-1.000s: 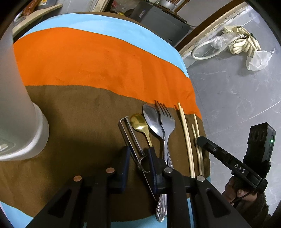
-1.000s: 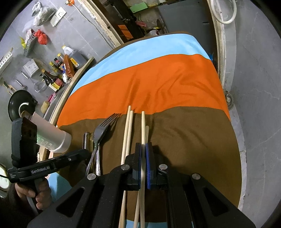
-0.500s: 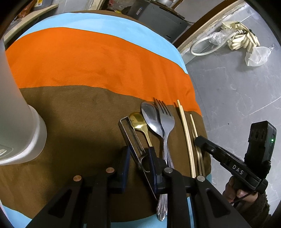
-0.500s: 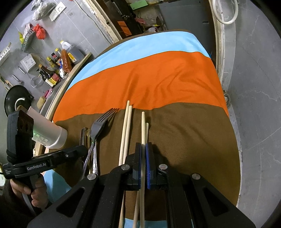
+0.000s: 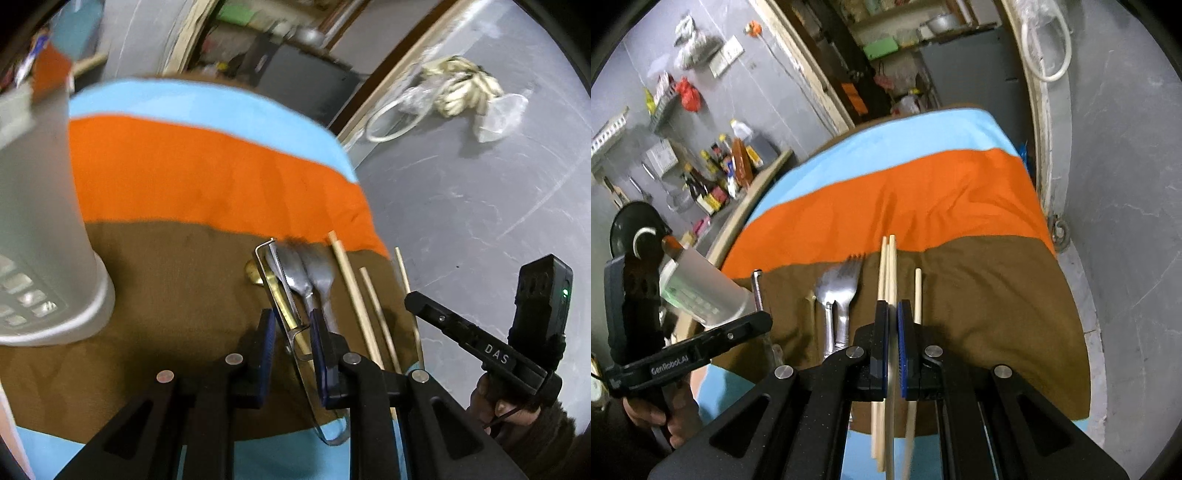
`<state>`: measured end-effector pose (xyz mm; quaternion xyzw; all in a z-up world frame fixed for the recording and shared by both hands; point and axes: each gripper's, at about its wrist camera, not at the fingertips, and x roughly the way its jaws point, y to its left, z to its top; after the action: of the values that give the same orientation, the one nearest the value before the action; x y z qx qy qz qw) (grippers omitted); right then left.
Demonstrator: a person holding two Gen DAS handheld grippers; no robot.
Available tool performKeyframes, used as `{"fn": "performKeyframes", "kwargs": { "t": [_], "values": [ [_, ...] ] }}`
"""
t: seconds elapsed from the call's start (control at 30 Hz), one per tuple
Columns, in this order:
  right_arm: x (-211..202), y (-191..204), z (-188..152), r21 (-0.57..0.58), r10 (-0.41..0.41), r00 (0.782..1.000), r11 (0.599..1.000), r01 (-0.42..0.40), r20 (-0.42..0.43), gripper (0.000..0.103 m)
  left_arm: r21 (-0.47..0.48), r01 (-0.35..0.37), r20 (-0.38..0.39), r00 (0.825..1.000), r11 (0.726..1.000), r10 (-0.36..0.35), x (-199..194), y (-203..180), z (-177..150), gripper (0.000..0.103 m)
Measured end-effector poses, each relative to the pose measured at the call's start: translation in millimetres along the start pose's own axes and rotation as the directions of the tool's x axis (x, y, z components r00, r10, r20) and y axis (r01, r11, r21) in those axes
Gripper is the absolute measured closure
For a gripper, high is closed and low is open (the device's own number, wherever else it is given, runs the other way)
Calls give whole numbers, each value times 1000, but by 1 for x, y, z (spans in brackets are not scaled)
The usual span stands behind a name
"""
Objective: Organize utensils
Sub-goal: 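Close the left tool on the peeler while the right tool grasps one chopstick, then lift the peeler and chopstick and carry both over the white basket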
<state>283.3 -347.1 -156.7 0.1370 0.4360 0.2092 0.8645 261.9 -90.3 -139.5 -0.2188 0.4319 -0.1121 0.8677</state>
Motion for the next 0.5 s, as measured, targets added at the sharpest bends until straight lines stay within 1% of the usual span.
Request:
{"fn": "performKeyframes", "kwargs": {
  "t": [0.1, 0.2, 0.3, 0.37, 0.5],
  "values": [
    [-16, 6, -3, 20, 5, 997, 1000, -7, 72, 98, 52, 10, 42, 999, 999, -12, -15, -8, 1, 86],
    [-31, 16, -3, 27, 13, 989, 999, -17, 144, 98, 83, 19, 68, 997, 996, -25, -27, -13, 3, 87],
    [-47, 29, -3, 30, 25, 976, 999, -32, 218, 98, 103, 34, 87, 995, 994, -43, -41, -13, 9, 88],
    [-57, 40, 0, 41, 42, 961, 998, -55, 272, 98, 112, 45, 93, 994, 993, -55, -53, -12, 14, 88],
    [-72, 66, 6, 37, 69, 936, 996, -87, 344, 98, 139, 69, 117, 989, 988, -85, -83, -10, 24, 88]
  ]
}}
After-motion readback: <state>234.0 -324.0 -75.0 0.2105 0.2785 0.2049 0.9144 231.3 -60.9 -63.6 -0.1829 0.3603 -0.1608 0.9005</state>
